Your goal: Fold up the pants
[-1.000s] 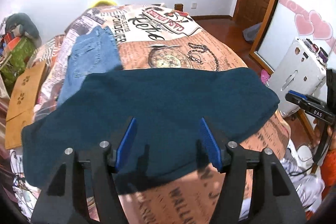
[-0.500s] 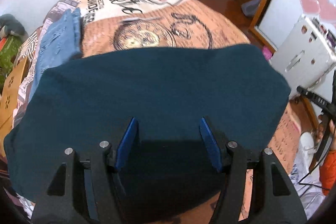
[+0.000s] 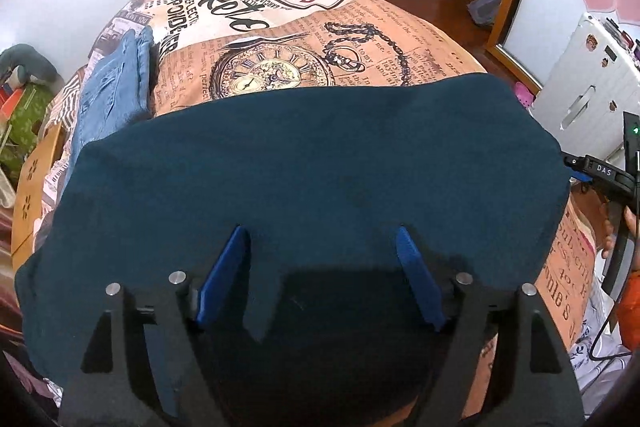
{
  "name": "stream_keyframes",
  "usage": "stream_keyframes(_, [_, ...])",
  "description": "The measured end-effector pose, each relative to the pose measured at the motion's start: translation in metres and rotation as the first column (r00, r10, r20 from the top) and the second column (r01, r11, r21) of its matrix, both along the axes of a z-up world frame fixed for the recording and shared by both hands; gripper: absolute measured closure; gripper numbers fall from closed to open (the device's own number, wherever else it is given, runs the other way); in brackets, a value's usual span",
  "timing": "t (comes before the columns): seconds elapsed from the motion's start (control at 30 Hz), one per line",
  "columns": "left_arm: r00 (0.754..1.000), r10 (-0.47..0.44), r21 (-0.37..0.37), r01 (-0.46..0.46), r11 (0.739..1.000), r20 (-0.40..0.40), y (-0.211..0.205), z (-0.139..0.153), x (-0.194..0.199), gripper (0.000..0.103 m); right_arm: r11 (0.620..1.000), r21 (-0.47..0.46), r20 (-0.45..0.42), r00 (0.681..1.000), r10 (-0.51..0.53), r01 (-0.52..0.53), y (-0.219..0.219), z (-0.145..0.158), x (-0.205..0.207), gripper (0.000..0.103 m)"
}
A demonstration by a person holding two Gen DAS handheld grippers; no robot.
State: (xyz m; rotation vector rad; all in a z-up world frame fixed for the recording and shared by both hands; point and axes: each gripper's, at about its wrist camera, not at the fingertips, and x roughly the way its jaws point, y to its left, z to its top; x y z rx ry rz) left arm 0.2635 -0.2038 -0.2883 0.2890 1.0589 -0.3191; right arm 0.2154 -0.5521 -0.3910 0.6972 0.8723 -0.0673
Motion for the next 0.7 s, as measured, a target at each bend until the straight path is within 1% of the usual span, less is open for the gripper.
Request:
stream_keyframes(0.07, [1.0, 0.0, 0.001, 0.0, 1.0, 0.003, -0.001, -0.001, 0.001, 0.025, 1.0, 0.027, 0.009, 1.0, 0.003, -0.004, -0.003, -0.002, -0.001, 0.052])
stream_keyframes(0.1, [1.0, 0.001, 0.0, -0.001, 1.0, 0.004, 0.0, -0.001, 0.001, 0.025, 0.999, 0.034, 0.018, 1.0, 0.004, -0.004, -0.004, -0.002, -0.003, 0.055])
stream_keyframes(0.17, [1.0, 0.002, 0.0, -0.002, 1.0, 0.004, 0.0, -0.001, 0.002, 0.025, 1.0, 0.018, 0.04, 0.999, 0.014, -0.015, 0.0, 0.002, -0.003, 0.074])
stream_keyframes(0.2, [1.0, 0.002, 0.0, -0.002, 1.0, 0.004, 0.0, -0.001, 0.001, 0.025, 1.0, -0.004, 0.044, 0.999, 0.016, -0.015, 0.002, 0.004, -0.002, 0.079])
stream_keyframes(0.23, [1.0, 0.002, -0.001, -0.002, 1.0, 0.004, 0.0, -0.001, 0.001, 0.025, 0.999, -0.041, 0.051, 0.998, 0.021, -0.019, 0.006, 0.008, -0.002, 0.088])
stream_keyframes(0.33, [1.0, 0.001, -0.001, -0.001, 1.0, 0.003, 0.0, 0.0, 0.001, 0.025, 0.994, -0.108, 0.061, 0.998, 0.033, -0.026, 0.012, 0.014, -0.003, 0.092])
stream_keyframes(0.4, [1.0, 0.001, -0.007, -0.001, 1.0, 0.001, 0.0, -0.001, 0.001, 0.025, 0.988, -0.155, 0.069, 0.997, 0.035, -0.024, 0.013, 0.017, -0.006, 0.092])
stream_keyframes(0.53, [1.0, 0.0, -0.012, 0.0, 1.0, 0.001, 0.0, -0.001, 0.002, 0.025, 0.978, -0.208, 0.066, 0.998, 0.016, -0.002, 0.009, 0.02, -0.006, 0.093])
stream_keyframes(0.6, [1.0, -0.001, -0.014, 0.002, 1.0, 0.002, 0.0, -0.001, 0.002, 0.025, 0.974, -0.225, 0.041, 0.999, 0.022, -0.013, 0.011, 0.016, -0.002, 0.093])
stream_keyframes(0.7, [1.0, -0.005, -0.022, 0.005, 1.0, -0.004, 0.002, 0.001, 0.0, 0.025, 0.952, -0.301, 0.0, 0.999, 0.05, -0.047, 0.023, 0.019, 0.003, 0.092])
